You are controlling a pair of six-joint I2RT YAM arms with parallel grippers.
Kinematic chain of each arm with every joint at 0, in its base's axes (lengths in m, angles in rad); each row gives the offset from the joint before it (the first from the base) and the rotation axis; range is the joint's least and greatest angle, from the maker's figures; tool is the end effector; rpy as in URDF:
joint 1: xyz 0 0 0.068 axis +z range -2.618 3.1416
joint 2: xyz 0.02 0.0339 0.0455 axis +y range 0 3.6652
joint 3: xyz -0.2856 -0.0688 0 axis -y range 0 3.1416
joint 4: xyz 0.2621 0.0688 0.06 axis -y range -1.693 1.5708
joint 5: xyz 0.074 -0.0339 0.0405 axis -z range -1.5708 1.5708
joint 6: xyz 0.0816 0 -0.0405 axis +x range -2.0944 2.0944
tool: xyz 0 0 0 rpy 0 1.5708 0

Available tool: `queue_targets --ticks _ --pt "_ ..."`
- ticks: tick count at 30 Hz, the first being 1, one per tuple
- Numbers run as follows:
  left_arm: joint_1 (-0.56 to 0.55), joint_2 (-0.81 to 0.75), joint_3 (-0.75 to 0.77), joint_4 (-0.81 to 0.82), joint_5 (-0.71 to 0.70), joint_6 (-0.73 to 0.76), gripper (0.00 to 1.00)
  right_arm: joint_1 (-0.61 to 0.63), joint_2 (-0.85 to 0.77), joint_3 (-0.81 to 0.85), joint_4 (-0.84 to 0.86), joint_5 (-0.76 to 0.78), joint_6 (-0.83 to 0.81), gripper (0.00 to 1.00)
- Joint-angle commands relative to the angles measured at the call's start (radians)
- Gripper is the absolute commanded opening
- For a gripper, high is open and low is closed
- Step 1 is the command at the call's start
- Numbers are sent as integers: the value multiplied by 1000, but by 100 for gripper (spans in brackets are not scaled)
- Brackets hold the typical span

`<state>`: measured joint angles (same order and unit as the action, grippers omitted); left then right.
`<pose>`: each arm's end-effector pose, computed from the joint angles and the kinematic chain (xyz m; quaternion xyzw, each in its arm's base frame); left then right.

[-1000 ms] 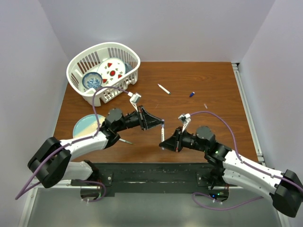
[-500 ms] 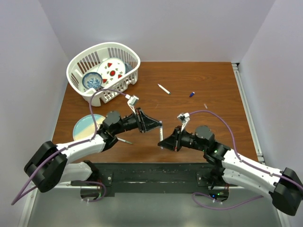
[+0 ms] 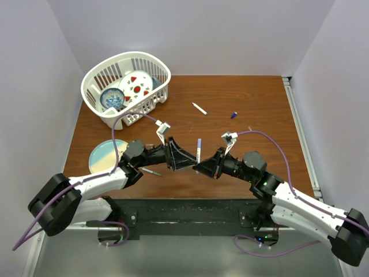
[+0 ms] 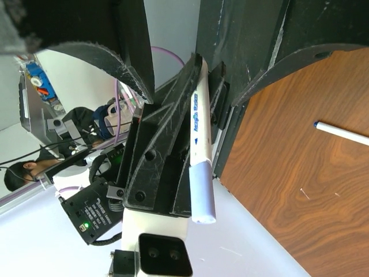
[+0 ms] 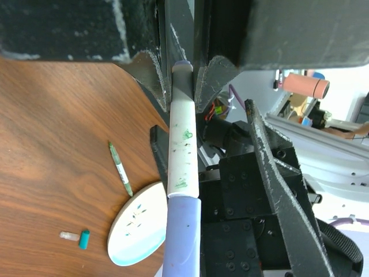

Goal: Insert the pens into the pen caps

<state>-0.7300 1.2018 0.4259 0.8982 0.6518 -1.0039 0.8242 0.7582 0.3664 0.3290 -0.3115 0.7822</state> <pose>0.1786 -0.2262 0.2561 0.1519 0.6546 -0.6782 0.2975 0.1373 0.1852 0.2557 -0.1213 0.7177 0.5652 0.3882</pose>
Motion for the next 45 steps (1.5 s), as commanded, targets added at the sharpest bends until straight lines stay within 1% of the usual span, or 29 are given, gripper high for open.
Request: queue_targets --ticks 1,5,7,10,11,13,14,15,17,18,21,22,25,27,29,31,32,34,35,36,37,39,40,42,43,45 --pt "-8 21 74 65 9 4 59 1 -7 48 61 -44 -14 0" --pt "-14 59 109 65 9 5 59 1 -16 52 55 -67 -14 0" --pt "-19 73 128 79 12 1 56 1 -17 59 47 -74 -15 0" --pt "-28 99 149 105 35 -10 43 1 -23 68 31 -71 -18 0" --pt "-35 108 152 110 40 -12 33 1 -25 69 30 -69 -18 0" --pt "-43 111 155 116 48 -12 20 1 -23 71 27 -70 -18 0" --pt "-48 111 154 117 48 -13 7 1 -22 72 25 -70 -17 0" --pt "-49 111 154 120 48 -16 1 1 -20 75 25 -70 -18 0" --pt "-49 107 148 136 48 -32 0 1 -17 75 28 -67 -17 2" --pt "-51 108 143 154 46 -39 0 1 -14 71 38 -69 -15 4" --pt "-49 110 151 171 46 -58 0 1 -7 69 57 -74 -9 26" --pt "-51 108 154 173 46 -62 0 1 0 69 61 -81 -8 36" --pt "-52 108 165 173 45 -64 0 1 24 77 80 -92 -4 48" --pt "-55 110 169 176 39 -65 0 1 38 78 102 -97 3 50" --pt "-60 110 169 177 37 -67 0 1 55 77 119 -95 9 49" --pt "-63 111 169 180 34 -65 0 1 62 72 149 -95 17 44" --pt "-65 111 168 180 32 -65 0 1 66 68 160 -90 22 35" --pt "-66 113 163 188 32 -67 0 1 66 65 179 -81 25 21" --pt "-66 113 160 186 32 -70 0 1 56 54 186 -60 26 1" --pt "-66 111 160 188 34 -73 4 1 46 45 188 -46 29 0" --pt "-66 110 159 188 35 -73 24 3 30 30 202 -38 34 0" --pt "-66 101 159 183 35 -67 41 1 -17 -9 239 -34 38 0" --pt "-66 88 159 174 34 -59 51 3 -31 -15 239 -40 35 0" --pt "-66 73 165 143 31 -15 61 1 -51 -11 210 -52 16 0" --pt "-66 61 168 143 31 0 68 1 -54 -9 202 -63 9 0" --pt "-65 55 188 146 46 24 75 1 -56 -7 193 -72 0 0"
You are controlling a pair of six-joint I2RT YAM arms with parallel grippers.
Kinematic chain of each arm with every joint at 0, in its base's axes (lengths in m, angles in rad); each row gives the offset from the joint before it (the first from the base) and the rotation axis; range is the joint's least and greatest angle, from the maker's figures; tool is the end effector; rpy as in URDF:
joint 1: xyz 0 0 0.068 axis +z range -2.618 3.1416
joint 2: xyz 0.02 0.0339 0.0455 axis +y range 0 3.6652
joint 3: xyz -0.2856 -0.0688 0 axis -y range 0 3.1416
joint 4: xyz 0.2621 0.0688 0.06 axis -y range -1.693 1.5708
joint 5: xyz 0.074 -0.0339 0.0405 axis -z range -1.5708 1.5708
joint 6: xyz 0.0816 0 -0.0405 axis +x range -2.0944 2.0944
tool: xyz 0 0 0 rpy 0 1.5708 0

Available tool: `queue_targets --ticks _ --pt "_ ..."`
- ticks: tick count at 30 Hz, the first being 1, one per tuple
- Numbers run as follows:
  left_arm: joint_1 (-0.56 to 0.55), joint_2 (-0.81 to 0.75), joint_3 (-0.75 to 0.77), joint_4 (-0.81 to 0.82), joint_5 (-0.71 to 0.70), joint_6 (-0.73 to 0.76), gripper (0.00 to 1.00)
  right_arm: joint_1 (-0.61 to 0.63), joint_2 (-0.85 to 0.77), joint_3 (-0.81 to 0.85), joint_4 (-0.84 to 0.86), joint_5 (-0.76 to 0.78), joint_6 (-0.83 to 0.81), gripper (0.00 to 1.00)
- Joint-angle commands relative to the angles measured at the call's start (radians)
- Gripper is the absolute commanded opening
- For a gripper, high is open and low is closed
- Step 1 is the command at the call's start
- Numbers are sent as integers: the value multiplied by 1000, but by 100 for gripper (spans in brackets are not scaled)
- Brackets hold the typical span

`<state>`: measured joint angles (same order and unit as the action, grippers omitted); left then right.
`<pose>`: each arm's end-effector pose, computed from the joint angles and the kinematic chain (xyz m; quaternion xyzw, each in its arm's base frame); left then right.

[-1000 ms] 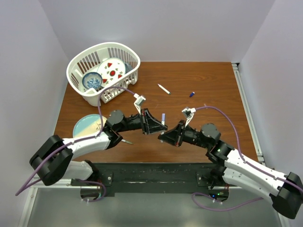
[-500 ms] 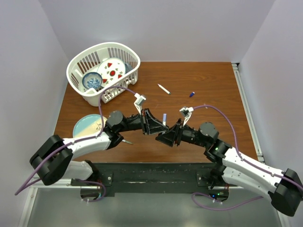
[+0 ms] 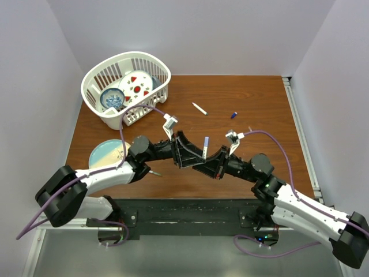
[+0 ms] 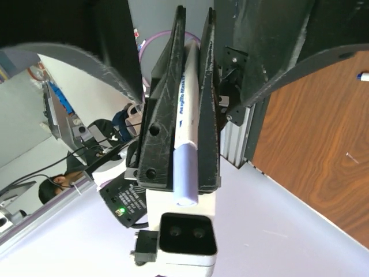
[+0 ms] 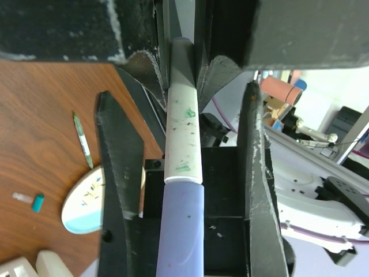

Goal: Insert the pens into the pen caps

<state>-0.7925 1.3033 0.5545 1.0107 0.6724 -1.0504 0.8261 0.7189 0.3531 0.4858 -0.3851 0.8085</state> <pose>0.1818 -0.2568 0.2902 0.1857 0.6035 -0.7180 0.2929 0.1265 0.1824 0.2818 -0.1489 0.6499 0.6225 0.4099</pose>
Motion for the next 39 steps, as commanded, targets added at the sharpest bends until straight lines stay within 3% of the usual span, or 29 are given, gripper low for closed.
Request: queue_targets --ticks 1,10,20,26,32,36,39 --pt "-4 -45 67 38 27 73 81 -1 -16 6 36 -4 -26 0" --pt "-2 -13 192 -55 15 155 84 -1 13 29 63 -104 -19 0" --pt "1 39 274 -55 39 130 66 1 -7 38 34 -130 -20 0" --pt "3 62 263 3 70 84 46 1 -24 35 30 -132 -19 0" --pt "2 82 203 127 96 -9 0 1 -29 53 27 -143 -23 0" --pt "1 99 145 251 118 -106 0 1 -38 73 27 -132 -45 0" --pt "-5 122 101 446 121 -221 0 -1 -65 110 -24 -9 -52 0"
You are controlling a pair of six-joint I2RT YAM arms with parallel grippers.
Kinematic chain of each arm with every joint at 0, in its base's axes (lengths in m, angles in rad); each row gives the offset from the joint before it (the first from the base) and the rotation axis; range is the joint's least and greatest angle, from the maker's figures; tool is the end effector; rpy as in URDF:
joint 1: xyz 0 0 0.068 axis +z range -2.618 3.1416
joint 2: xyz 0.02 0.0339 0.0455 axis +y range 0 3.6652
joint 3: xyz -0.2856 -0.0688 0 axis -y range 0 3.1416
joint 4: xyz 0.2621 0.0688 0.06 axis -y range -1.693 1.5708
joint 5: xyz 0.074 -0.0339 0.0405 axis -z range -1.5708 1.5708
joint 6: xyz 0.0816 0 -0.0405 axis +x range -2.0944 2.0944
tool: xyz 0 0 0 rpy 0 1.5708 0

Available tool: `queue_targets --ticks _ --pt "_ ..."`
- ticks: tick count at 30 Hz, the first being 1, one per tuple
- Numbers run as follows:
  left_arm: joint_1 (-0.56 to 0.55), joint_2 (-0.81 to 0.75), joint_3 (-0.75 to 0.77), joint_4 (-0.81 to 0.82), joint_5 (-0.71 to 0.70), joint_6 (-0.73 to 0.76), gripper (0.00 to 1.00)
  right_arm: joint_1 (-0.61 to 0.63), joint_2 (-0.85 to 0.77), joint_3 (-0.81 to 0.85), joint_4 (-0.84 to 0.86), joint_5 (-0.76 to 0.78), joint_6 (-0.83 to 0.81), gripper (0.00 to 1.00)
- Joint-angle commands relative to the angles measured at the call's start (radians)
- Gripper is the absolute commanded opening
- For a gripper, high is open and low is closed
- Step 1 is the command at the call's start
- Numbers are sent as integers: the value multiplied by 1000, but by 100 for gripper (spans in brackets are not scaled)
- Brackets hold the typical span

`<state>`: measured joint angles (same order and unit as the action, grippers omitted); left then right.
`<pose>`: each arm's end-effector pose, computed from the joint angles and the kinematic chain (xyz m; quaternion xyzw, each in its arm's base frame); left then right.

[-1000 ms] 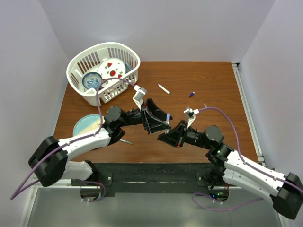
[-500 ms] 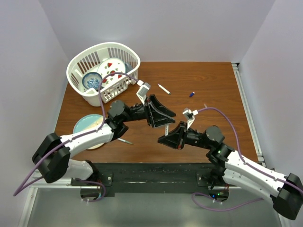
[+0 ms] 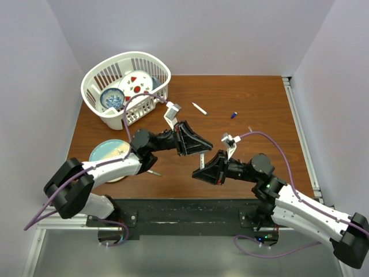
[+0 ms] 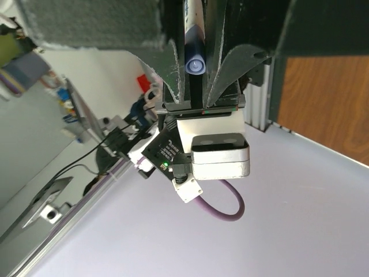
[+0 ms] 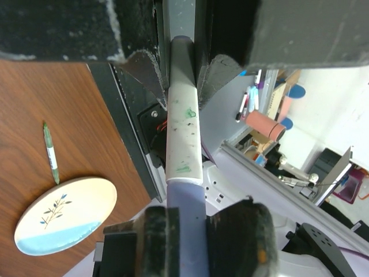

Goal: Insert the pens into the pen caps

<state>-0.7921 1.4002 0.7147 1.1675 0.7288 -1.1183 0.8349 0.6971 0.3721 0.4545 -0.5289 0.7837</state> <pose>0.1944 -0.2744 0.3380 0.2223 0.5270 -0.7591 0.3108 0.1117 0.1846 0.2887 -0.2126 0.6317 0.6440 0.3756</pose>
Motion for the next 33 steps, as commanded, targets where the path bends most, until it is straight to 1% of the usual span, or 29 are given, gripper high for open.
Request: queue_targets --ticks 1,3,7,11,15,20,23,24,29,30,33 --pt "-16 32 -69 320 63 -194 0 -10 -41 109 12 133 -35 0" --pt "-32 34 -80 351 61 -205 0 -8 -31 170 1 135 -49 0" --pt "-67 26 -96 327 52 -170 0 -10 16 278 -68 158 -92 0" --pt "-65 13 -130 333 66 -150 0 -10 28 376 -149 210 -153 0" --pt "-68 -26 -175 235 44 -68 0 -10 68 490 -296 233 -242 0" --pt "-93 -23 -211 253 49 -35 0 -10 84 550 -318 256 -287 0" --pt "-101 5 -290 346 12 -66 0 -10 111 574 -326 264 -301 0" --pt "-107 19 -297 394 5 -77 0 -10 122 580 -329 270 -310 0" --pt "-147 129 -328 532 -19 -129 0 -10 159 617 -326 288 -324 0" --pt "-154 137 -322 541 -6 -127 0 -10 165 625 -327 288 -327 0" --pt "-171 109 -296 419 -5 -49 0 -11 188 651 -346 312 -336 0"
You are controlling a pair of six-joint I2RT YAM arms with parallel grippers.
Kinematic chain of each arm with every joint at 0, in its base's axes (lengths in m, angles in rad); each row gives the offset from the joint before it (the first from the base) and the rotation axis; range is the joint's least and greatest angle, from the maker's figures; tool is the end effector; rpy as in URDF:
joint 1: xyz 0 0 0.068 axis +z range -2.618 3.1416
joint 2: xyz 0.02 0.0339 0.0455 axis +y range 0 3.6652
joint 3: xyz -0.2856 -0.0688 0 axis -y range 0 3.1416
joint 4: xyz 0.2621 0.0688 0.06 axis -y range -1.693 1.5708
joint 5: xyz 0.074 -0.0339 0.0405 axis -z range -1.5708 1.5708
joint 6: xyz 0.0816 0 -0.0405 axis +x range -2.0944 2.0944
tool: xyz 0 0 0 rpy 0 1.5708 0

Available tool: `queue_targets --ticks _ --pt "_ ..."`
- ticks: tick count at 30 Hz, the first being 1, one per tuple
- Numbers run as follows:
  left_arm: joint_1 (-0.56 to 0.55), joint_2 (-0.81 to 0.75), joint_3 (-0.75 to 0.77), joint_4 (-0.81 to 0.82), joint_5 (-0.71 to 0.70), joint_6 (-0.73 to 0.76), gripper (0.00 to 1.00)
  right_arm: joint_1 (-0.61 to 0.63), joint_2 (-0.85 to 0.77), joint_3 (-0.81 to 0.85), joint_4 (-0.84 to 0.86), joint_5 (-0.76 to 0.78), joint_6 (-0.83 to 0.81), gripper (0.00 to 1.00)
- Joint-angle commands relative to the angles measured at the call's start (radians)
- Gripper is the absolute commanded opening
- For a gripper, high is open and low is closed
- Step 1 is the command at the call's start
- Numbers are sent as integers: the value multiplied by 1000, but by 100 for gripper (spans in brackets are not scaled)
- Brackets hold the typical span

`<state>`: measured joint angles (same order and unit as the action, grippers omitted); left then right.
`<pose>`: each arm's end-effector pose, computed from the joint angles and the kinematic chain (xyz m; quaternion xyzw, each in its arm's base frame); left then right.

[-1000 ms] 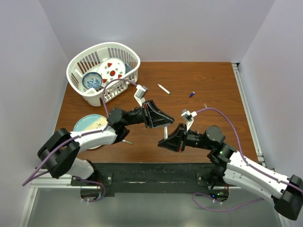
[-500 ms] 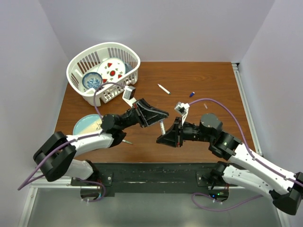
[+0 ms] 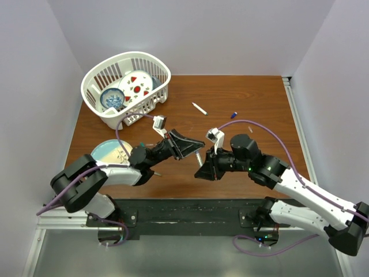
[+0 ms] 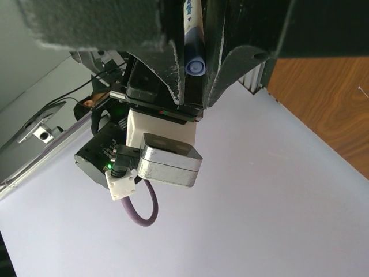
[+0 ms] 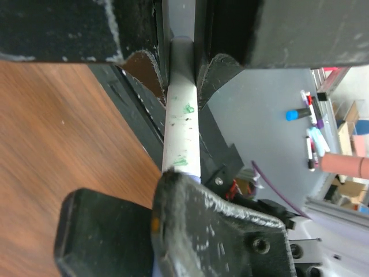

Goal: Insert the pens into the pen caps

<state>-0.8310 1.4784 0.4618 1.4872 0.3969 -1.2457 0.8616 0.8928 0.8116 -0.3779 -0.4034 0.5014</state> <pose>0.1895 -0.2544 0.2743 0.0590 0.5361 -0.7724 0.3355 0.1324 0.2034 0.3084 -0.2531 0.7998 0.4578 0.2943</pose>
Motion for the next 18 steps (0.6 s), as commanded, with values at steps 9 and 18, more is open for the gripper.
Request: queue_targets --ticks 9,18 --pt "-206 -59 -42 -58 230 202 0 -42 26 281 490 219 -93 0" --pt "-253 -73 -80 11 204 201 0 -70 51 293 594 167 -61 0"
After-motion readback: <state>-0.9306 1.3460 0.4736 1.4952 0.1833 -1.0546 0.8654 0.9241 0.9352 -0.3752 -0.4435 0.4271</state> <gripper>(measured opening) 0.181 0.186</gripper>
